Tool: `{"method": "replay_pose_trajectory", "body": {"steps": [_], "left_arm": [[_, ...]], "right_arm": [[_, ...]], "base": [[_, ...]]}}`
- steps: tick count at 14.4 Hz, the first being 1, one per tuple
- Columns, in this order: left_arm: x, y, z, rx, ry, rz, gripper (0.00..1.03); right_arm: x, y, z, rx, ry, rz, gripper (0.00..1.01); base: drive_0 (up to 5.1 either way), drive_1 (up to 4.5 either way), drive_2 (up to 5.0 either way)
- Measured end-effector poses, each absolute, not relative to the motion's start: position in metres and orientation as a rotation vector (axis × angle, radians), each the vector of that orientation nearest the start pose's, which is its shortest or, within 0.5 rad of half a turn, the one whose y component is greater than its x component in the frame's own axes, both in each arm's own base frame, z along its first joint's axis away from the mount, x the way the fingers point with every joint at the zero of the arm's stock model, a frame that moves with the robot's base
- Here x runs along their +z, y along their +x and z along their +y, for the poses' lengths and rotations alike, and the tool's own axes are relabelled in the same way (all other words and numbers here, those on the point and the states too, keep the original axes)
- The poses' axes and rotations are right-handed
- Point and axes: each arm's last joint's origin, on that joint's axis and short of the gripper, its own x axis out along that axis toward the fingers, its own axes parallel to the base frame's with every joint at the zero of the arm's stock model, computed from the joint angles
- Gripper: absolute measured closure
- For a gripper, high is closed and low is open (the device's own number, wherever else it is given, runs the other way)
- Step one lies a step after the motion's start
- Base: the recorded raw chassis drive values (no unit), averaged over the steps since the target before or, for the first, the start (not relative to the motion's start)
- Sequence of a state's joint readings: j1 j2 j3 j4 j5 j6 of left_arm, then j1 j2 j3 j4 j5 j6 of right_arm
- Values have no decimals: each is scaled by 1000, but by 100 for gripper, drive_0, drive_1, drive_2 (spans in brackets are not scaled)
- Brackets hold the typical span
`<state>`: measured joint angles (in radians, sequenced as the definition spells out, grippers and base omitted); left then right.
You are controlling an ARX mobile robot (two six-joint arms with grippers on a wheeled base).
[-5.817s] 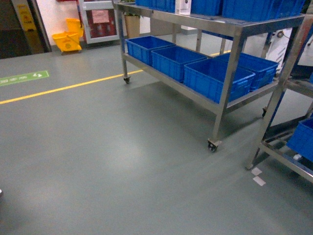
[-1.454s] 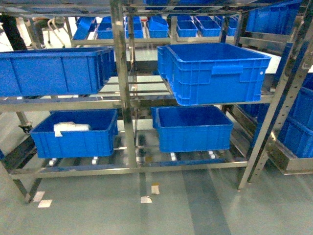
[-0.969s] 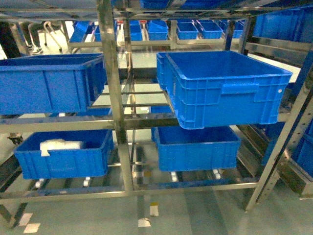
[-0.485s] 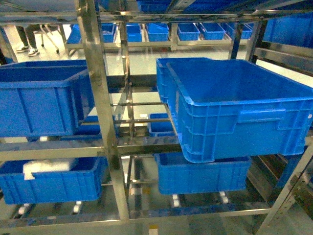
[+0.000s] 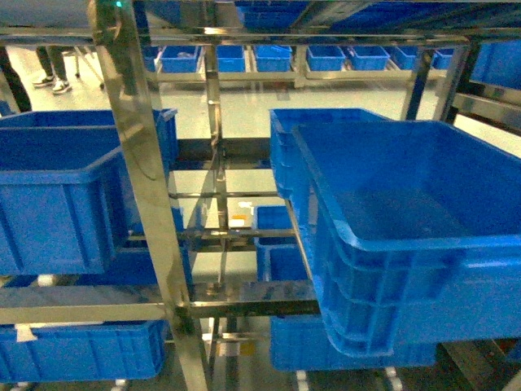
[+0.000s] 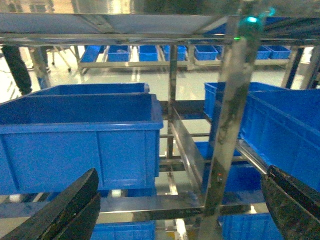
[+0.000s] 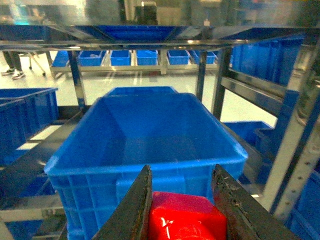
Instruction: Pick red block from blue box to shelf
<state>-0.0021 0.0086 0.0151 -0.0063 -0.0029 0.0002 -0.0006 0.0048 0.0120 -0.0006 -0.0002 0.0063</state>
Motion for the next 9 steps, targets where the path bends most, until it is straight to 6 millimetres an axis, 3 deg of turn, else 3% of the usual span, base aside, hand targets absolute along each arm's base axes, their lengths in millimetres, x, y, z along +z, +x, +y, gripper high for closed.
{"method": "replay_pose_trajectory", "body": {"steps": [4,9], "left_arm": [[168,97,0,3,0,-2,5],[168,97,0,1,1,-4,5]], "right_arm": [[167,97,0,2,6,-4,72],[167,97,0,2,6,-3,72]], "base": [[27,427,-373],[0,0,0]]}}
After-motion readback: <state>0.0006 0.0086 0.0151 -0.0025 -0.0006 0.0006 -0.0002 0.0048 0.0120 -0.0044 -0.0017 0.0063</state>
